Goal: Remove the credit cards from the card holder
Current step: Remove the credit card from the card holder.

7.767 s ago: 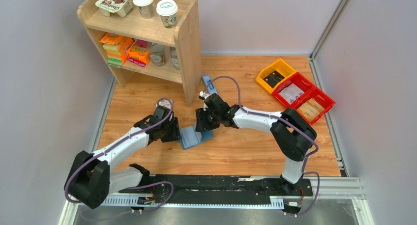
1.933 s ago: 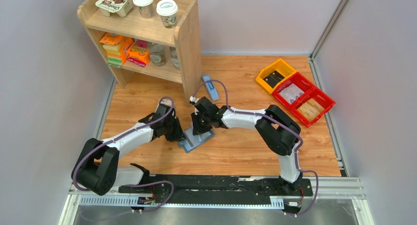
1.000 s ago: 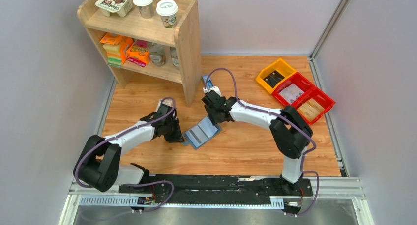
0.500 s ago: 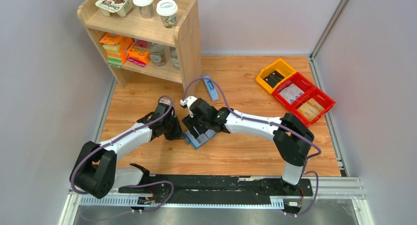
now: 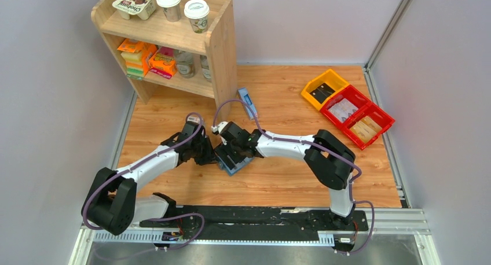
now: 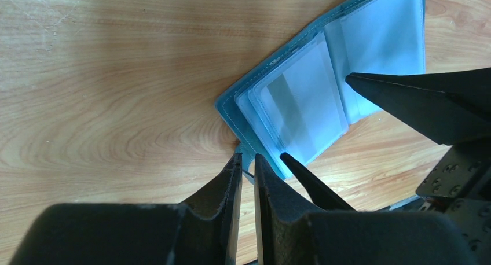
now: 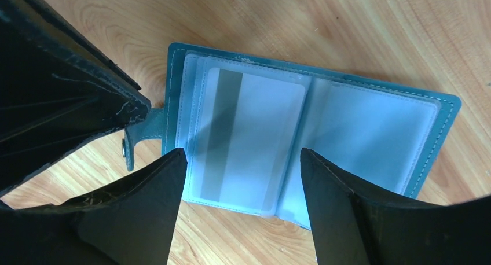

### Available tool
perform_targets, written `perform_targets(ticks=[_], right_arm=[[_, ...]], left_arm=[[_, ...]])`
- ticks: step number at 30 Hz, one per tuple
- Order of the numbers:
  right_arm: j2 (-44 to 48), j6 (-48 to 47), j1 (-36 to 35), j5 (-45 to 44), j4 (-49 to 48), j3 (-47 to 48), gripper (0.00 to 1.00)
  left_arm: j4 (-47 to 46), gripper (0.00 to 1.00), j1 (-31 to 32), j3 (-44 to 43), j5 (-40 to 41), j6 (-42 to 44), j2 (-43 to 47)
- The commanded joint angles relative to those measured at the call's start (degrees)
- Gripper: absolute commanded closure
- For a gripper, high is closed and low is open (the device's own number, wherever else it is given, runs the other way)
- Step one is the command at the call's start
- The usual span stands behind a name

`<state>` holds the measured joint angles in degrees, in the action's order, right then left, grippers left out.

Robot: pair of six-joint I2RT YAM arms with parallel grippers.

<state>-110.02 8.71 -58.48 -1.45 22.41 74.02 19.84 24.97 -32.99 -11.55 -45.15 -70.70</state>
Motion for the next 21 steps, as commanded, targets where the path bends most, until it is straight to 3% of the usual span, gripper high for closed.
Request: perform_targets(ticks=[1,7,11,21], right_arm=[[-2.56,-0.1,-0.85,-1.71,1.66,3.41,0.25],[-4.41,-0.97,-1.73,-3.11,3.95,5.17,0.26],[-4.94,-1.06,-1.55,-2.24,4.83,5.96,0.33],[-3.45,2.71,2.84,12.95,0.27,2.72,0.47]], left_arm=[[-1.73,0.79,-0.27,0.39,-0.58,-0.91,1.44],[-1.73,0.79,-0.27,0.21,-0.67,-1.17,1.61],[-1.73,0.79,-0.27,0.21,-0.84,-1.35,1.62],[-3.92,0.79,-0.36,0.21,-2.51,-1.0,2.76]])
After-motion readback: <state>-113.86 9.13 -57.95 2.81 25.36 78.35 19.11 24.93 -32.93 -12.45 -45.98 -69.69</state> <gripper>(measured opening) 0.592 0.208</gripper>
